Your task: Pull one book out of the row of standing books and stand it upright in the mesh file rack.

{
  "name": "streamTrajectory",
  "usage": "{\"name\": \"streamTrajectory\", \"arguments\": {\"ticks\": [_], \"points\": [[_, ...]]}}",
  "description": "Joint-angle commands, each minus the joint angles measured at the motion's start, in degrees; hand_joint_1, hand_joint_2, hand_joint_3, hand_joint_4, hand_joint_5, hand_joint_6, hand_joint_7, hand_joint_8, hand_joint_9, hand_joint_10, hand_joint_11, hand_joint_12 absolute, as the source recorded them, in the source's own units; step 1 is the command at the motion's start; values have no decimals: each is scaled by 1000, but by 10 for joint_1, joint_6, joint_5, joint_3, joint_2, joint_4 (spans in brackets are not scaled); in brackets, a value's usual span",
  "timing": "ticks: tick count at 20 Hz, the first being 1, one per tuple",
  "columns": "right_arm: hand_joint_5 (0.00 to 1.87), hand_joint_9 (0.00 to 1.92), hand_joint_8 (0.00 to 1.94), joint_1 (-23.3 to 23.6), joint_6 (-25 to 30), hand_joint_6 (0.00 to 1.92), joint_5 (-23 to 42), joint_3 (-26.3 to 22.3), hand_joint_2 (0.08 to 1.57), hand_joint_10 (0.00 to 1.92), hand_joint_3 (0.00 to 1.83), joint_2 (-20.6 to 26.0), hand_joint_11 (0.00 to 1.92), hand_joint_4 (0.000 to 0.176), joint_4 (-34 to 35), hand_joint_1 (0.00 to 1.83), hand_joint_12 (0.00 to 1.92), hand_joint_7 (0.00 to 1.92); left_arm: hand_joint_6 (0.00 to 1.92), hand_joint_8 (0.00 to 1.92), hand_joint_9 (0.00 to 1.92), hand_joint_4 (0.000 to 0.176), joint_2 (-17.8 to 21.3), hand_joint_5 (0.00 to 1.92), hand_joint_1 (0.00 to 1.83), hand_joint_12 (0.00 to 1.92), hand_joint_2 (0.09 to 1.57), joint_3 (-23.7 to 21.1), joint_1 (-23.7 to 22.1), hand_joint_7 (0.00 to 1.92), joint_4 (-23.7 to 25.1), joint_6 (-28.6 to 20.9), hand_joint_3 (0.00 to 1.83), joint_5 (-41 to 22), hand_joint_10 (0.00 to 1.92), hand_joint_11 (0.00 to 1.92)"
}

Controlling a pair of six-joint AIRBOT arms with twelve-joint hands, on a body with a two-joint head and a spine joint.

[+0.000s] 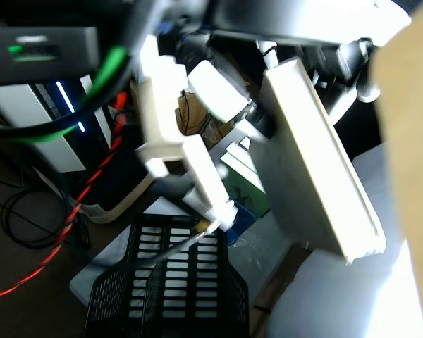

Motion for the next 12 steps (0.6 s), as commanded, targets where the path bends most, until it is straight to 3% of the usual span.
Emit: {"name": "streamTrajectory", "arguments": {"ticks": [1,3,4,5,6,8,9,10,11,12], "points": [[857,691,1197,19,18,1200,-23,-4,1177,1440,4,11,122,0,-12,1322,1921,879,5,0,0,57,2,46,447,434,1350,0,-4,0,-7,-4,0,-69,0,0],[835,691,1228,26,59,1201,-23,-16,1188,1500,5,26,211,0,-65,1349,1921,861,3,0,0,65,2,33,433,414,1353,0,-5,0,-7,-4,2,-69,0,0],[880,582,1252,30,74,1180,-23,-18,1183,1410,3,34,41,0,-83,1220,1921,836,2,0,0,69,2,22,418,397,1355,0,-6,0,-7,-4,2,-68,0,0],[884,539,1266,31,87,1195,-23,-19,1186,1387,3,39,7,1,-96,1192,1921,815,2,0,0,70,2,26,428,356,1351,-1,-6,0,-7,-3,0,-67,0,0],[828,576,1295,31,99,1244,-23,-20,1217,1563,5,43,107,0,-106,1306,1921,799,3,0,0,65,2,30,451,344,1346,-1,-6,0,-7,-3,0,-67,0,0],[803,659,1316,31,121,1181,-23,-22,1215,1601,0,51,301,0,-124,1342,1921,806,3,0,0,51,2,35,469,354,1348,-2,-6,0,-8,-4,0,-68,0,0],[853,718,1297,31,123,1037,-23,-25,1200,1630,0,55,455,0,-128,1346,1921,823,1,0,0,49,2,31,452,362,1353,-2,-6,0,-8,-4,2,-68,0,0],[880,683,1308,34,123,1004,-22,-31,1199,1637,0,60,373,0,-132,1346,1921,836,2,0,0,52,3,21,429,372,1359,-3,-6,0,-8,-4,4,-68,0,0],[903,501,1342,37,124,1138,-22,-36,1198,1478,2,64,103,0,-140,1221,1921,763,2,0,0,59,3,19,444,382,1356,-3,-6,0,-8,-4,2,-68,0,0],[894,507,1332,41,132,1178,-22,-40,1197,1416,1,68,65,0,-154,1192,1921,769,1,0,0,59,3,17,456,338,1357,-3,-6,0,-8,-4,1,-67,0,0]]}}
